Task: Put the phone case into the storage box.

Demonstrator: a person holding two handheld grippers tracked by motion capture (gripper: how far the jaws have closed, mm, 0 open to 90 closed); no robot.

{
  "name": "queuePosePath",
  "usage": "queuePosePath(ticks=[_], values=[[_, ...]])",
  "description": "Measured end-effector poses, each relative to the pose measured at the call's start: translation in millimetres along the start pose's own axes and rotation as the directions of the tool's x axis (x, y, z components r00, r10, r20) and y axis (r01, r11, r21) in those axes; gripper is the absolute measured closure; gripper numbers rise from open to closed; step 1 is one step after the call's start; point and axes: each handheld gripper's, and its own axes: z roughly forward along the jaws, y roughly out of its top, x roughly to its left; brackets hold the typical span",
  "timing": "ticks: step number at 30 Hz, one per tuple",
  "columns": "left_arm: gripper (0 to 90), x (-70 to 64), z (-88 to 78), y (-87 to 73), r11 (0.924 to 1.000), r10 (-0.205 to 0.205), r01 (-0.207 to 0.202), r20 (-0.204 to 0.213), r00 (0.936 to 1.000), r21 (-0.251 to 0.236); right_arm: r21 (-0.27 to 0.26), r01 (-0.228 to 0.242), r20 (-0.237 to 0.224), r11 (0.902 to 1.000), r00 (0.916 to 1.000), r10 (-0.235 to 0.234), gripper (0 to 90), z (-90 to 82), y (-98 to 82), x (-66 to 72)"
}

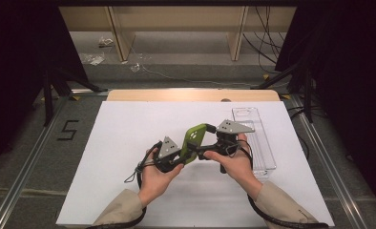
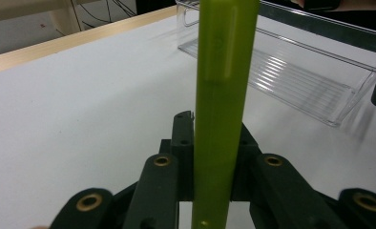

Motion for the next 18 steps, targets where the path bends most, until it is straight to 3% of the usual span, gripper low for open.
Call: queuePosePath(ticks=[10,18], values=[[77.1,-5.5,3.1,0.4,1.0000,0.003,-0.003,0.007,1.0000,-0.004,-0.005,-0.005,0.015,1.0000,0.9999,0.005,7.0,3.8,0.9,1.5],[77.1,-5.8,3.5,0.0,1.0000,0.004,-0.004,0.006,1.0000,-0.007,-0.015,-0.005,0.029,0.9999,0.9996,0.006,12.8,3.6,0.3,1.7]])
